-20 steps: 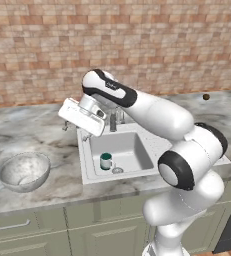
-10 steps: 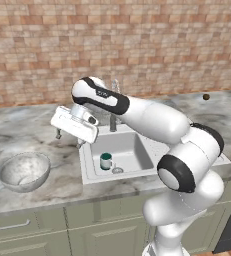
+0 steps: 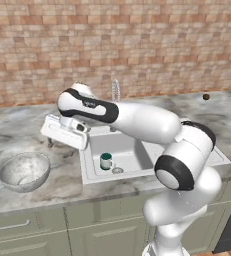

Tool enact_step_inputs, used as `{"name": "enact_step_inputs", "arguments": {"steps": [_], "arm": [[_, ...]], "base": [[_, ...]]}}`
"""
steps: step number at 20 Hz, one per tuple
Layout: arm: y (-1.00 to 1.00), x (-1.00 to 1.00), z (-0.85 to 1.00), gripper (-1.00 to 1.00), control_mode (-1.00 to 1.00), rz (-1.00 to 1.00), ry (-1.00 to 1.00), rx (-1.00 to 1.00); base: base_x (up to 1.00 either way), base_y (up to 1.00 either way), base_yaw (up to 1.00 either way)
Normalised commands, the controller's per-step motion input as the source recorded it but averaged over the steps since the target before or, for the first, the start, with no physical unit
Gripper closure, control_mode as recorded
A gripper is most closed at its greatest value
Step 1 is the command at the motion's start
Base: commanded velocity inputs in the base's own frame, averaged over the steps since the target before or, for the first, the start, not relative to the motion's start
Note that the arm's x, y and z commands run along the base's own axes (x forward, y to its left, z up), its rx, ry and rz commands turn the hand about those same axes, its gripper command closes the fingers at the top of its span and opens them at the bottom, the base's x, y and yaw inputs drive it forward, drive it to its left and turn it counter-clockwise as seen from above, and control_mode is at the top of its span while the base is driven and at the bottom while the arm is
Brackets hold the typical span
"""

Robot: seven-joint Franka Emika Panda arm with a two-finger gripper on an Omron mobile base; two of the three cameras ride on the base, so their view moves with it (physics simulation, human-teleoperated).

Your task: Pick the mug and place it in the sink. Pick the bowl and place it in the open cabinet and then close the cabinet.

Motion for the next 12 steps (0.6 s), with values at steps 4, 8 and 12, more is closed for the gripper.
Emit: {"name": "enact_step_inputs", "arguments": {"steps": [4, 8, 12], "arm": [[0.28, 0.0, -0.2, -1.0, -1.0, 0.08, -0.1, -0.08], [0.11, 0.0, -0.18, -1.0, -1.0, 0.13, -0.13, -0.08], [0.0, 0.0, -0.15, -1.0, -1.0, 0.15, -0.16, -0.1]], "base": [[0.0, 0.0, 0.0], [0.0, 0.0, 0.0], [0.0, 0.0, 0.0]]}}
